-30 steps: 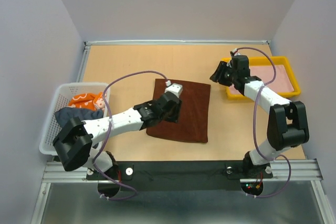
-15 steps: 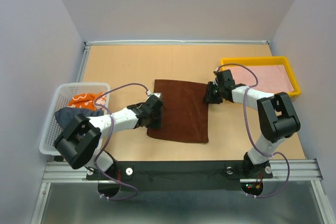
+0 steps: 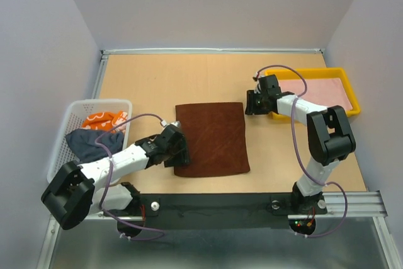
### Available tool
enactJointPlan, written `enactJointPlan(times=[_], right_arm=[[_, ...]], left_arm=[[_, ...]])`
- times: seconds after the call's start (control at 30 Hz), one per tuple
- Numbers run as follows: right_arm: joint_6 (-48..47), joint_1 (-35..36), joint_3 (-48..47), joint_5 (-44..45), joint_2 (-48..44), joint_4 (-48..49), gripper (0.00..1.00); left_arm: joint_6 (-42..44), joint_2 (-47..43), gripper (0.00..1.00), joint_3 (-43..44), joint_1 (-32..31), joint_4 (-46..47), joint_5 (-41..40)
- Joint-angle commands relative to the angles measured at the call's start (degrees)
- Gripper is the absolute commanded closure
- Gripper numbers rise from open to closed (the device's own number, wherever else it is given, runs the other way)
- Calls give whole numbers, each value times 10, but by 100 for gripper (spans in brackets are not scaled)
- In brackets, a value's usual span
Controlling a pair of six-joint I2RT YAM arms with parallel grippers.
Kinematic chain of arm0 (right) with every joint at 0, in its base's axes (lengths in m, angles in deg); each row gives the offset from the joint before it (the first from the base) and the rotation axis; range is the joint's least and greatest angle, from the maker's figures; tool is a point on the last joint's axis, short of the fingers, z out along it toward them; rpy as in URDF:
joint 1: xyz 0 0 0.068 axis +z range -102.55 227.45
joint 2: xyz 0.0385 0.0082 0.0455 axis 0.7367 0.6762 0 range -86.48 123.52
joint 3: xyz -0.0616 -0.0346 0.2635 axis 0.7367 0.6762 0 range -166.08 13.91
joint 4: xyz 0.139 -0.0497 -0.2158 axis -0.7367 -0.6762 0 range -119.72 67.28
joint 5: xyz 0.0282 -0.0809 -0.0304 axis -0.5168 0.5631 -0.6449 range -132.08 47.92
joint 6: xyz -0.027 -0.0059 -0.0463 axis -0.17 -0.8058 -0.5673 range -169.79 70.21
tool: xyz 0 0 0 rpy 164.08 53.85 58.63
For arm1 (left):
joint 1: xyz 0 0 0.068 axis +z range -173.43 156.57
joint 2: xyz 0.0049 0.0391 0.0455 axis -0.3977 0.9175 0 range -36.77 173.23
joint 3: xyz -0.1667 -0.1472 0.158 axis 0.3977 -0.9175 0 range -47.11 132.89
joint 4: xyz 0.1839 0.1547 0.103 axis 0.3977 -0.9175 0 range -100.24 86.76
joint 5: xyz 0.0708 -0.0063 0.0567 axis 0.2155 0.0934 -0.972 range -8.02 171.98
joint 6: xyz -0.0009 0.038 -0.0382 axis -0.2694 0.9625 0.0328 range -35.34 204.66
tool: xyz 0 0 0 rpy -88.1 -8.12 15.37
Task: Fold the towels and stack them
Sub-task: Fold the towel
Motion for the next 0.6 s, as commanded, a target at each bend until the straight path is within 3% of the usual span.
enactJointPlan(times=[0.0,0.03,0.13,0.27,0.57], right_arm=[[-112,-6,-76,-25,-36,-18,46],[-146,-6,-87,-40,-34,-21,40],[-192,-6,-137,-73,-8,-34,38],[-247,-7,-207,-125,51,-76,39],[-344,-17,-286,-182,154,-152,41]], left_arm=[[30,-15,34,86,7,-63,-76],[42,-10,30,107,11,-65,-92],[117,22,17,175,36,-56,-148],[229,75,8,242,86,-16,-153],[426,169,6,309,164,60,-79]])
